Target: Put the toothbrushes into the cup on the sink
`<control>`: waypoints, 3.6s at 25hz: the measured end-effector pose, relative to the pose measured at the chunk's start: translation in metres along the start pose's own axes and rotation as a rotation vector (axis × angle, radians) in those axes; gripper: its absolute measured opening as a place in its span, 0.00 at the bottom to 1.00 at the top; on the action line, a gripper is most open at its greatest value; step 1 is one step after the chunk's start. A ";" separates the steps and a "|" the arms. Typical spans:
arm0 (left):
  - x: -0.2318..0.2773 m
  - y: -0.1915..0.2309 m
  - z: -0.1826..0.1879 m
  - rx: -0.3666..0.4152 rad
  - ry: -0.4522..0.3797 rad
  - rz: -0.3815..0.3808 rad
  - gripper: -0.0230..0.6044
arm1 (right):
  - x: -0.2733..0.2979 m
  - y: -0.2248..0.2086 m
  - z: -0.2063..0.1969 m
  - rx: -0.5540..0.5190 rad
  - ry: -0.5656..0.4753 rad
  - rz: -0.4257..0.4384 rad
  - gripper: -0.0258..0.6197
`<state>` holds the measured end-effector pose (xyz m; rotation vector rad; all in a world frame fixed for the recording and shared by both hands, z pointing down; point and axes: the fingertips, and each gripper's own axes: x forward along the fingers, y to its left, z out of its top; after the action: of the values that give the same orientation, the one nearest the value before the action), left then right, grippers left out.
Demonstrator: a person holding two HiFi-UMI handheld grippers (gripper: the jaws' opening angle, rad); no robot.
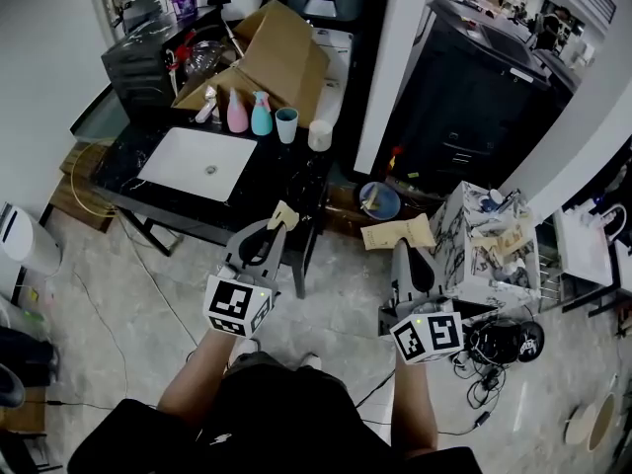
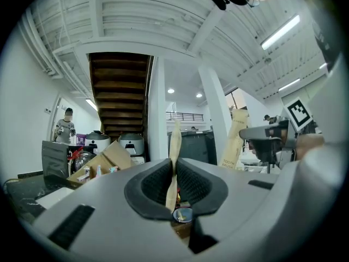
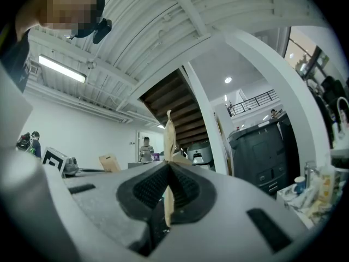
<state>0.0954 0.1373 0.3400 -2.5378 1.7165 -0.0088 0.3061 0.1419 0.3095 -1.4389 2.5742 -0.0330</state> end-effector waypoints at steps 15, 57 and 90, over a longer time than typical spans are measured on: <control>-0.022 0.105 -0.021 -0.055 0.028 -0.042 0.09 | 0.058 0.077 -0.019 -0.048 0.047 -0.074 0.04; -0.077 0.274 -0.039 -0.145 -0.029 -0.106 0.09 | 0.153 0.234 -0.050 -0.168 0.119 -0.113 0.04; 0.070 0.275 -0.057 -0.120 0.038 -0.085 0.09 | 0.245 0.104 -0.081 -0.094 0.154 -0.100 0.04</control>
<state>-0.1360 -0.0334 0.3758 -2.7124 1.6691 0.0422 0.0794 -0.0167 0.3390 -1.6589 2.6547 -0.0380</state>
